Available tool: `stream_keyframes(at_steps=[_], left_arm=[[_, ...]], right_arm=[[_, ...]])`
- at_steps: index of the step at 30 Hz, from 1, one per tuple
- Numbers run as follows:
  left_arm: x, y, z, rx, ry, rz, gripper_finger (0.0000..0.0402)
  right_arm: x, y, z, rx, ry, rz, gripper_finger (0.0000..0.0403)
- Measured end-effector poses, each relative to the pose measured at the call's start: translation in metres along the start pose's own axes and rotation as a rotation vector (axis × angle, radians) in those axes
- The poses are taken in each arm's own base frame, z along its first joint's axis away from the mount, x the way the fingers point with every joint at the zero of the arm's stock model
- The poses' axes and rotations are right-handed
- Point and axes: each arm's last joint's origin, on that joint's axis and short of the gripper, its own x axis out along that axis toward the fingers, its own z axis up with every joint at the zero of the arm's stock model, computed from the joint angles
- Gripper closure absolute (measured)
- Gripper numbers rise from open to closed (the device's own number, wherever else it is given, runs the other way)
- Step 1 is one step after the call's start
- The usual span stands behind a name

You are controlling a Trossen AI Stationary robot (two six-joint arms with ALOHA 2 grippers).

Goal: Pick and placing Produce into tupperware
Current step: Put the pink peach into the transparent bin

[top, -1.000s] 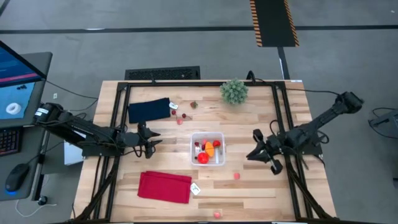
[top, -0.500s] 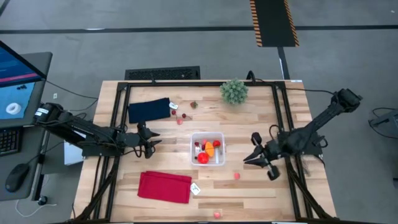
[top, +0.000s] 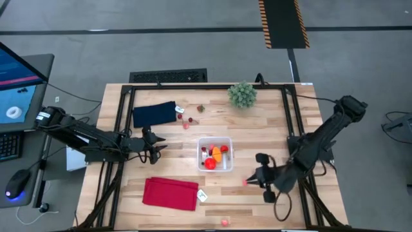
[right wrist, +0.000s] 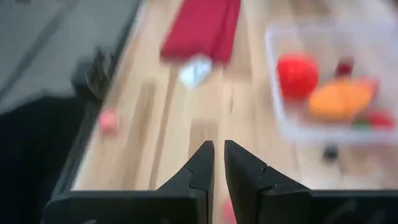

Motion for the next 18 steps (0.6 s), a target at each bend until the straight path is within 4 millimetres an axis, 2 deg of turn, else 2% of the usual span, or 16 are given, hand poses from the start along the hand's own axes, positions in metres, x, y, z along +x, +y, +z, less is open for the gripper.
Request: stream_keyframes(at_steps=[4, 10, 13, 18], left_arm=[[0.0, 0.0, 0.0, 0.001, 0.002, 0.001, 0.0256], [0.0, 0.0, 0.0, 0.001, 0.002, 0.001, 0.0256], [0.0, 0.0, 0.0, 0.001, 0.001, 0.001, 0.0256], [0.0, 0.0, 0.0, 0.001, 0.001, 0.001, 0.0256]], right_arm=[[0.01, 0.007, -0.005, 0.037, 0.121, -0.02, 0.0343], [0.027, 0.005, -0.005, 0.166, 0.202, -0.059, 0.0328], [0.033, -0.002, -0.008, 0.203, 0.267, -0.105, 0.0291], [0.045, -0.013, -0.012, 0.247, 0.316, -0.183, 0.0201]])
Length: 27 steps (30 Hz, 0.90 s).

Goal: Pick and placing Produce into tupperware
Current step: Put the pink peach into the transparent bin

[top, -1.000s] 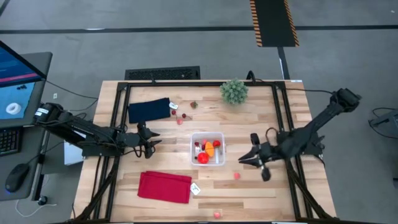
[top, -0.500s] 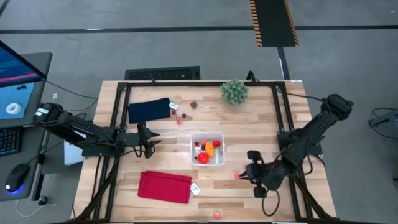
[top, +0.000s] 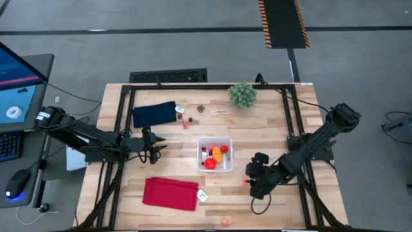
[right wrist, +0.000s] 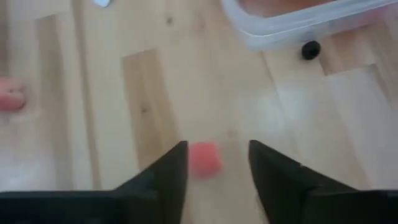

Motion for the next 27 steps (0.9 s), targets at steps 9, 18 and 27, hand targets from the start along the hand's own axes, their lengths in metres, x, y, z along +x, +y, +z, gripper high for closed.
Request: stream_keyframes(at_steps=[9, 18, 27], left_arm=[[0.0, 0.0, 0.0, 0.0, -0.001, 0.0, 0.0256], [0.0, 0.0, 0.0, -0.001, -0.001, 0.0, 0.0256], [0.0, 0.0, 0.0, -0.001, -0.001, -0.001, 0.0256]], right_arm=[[0.019, -0.002, -0.004, 0.03, 0.082, -0.033, 0.0121], [0.034, 0.0, -0.009, 0.029, 0.112, -0.063, 0.012], [0.044, 0.0, -0.011, -0.018, 0.123, -0.076, 0.0121]])
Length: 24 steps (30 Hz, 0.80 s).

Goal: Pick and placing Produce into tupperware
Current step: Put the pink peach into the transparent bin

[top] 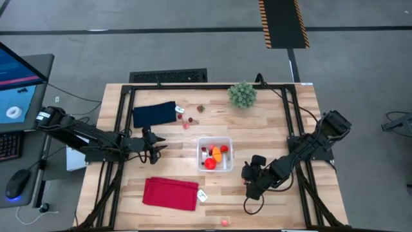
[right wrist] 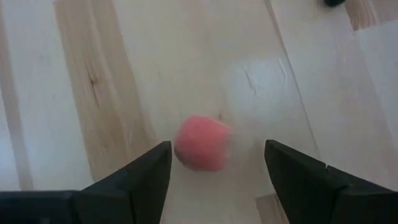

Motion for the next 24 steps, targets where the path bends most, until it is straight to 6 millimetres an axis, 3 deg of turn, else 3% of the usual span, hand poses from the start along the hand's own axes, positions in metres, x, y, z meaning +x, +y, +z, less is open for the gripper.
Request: stream_keyframes(at_steps=[18, 24], left_arm=[[0.0, 0.0, 0.0, 0.0, 0.001, 0.0, 0.0256], [0.0, 0.0, 0.0, 0.0, 0.001, 0.0, 0.0256]], right_arm=[[0.0021, -0.0016, 0.0096, 0.004, -0.03, 0.04, 0.0123], [0.0021, -0.0013, 0.0093, 0.012, -0.021, 0.049, 0.0155]])
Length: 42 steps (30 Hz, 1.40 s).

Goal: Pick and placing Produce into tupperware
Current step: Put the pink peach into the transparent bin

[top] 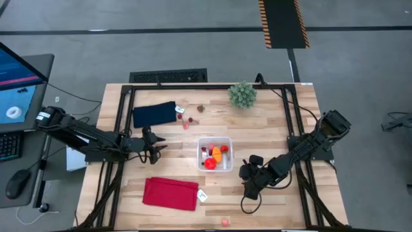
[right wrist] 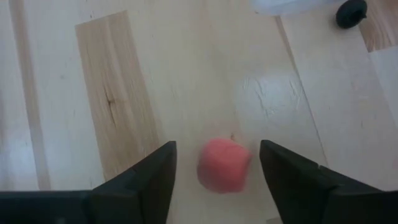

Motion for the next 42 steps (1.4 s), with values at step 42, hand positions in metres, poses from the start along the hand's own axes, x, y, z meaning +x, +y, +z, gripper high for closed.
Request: stream_keyframes(at_steps=[42], left_arm=[[0.0, 0.0, 0.0, 0.0, 0.0, 0.0, 0.0256]], right_arm=[[-0.037, 0.022, 0.067, -0.218, -0.171, 0.062, 0.0309]])
